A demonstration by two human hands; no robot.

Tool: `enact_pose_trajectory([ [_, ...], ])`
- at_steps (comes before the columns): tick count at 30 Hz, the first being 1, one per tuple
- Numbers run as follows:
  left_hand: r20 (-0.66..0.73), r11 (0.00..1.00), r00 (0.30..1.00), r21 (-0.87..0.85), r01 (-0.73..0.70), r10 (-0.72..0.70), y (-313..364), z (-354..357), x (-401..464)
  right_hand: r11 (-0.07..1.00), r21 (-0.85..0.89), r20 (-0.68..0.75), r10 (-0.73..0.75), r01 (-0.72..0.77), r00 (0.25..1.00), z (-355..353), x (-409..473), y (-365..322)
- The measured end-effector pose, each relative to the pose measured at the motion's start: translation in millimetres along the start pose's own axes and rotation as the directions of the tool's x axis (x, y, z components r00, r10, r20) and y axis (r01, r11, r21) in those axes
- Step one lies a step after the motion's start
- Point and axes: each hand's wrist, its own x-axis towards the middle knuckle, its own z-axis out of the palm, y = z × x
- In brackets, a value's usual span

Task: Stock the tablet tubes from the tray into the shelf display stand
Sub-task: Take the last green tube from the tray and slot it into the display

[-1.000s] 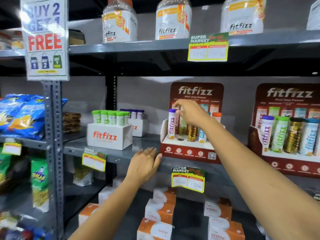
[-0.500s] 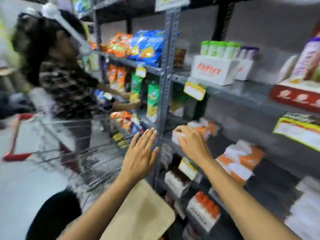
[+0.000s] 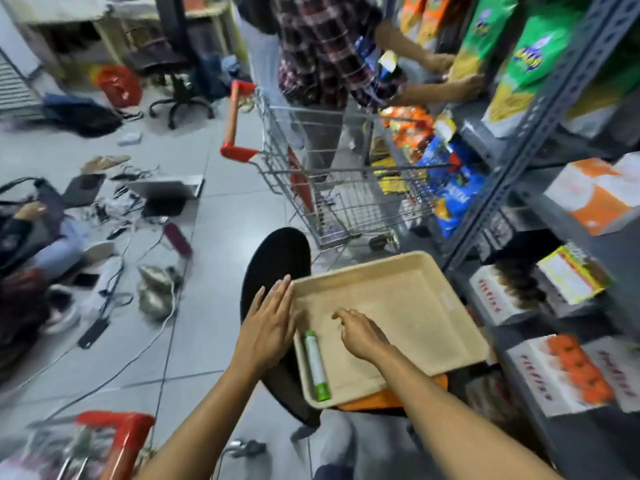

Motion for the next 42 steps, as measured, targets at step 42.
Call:
enact_pose_trajectory([
  [42,-0.115,0.994,0.993,-0.107,0.027,-0.040,53.6,-44.3,118.0,0.963,-0.268,-0.097,-0.002,-0.025,0.995,-227.0,-36.1,-77.3],
])
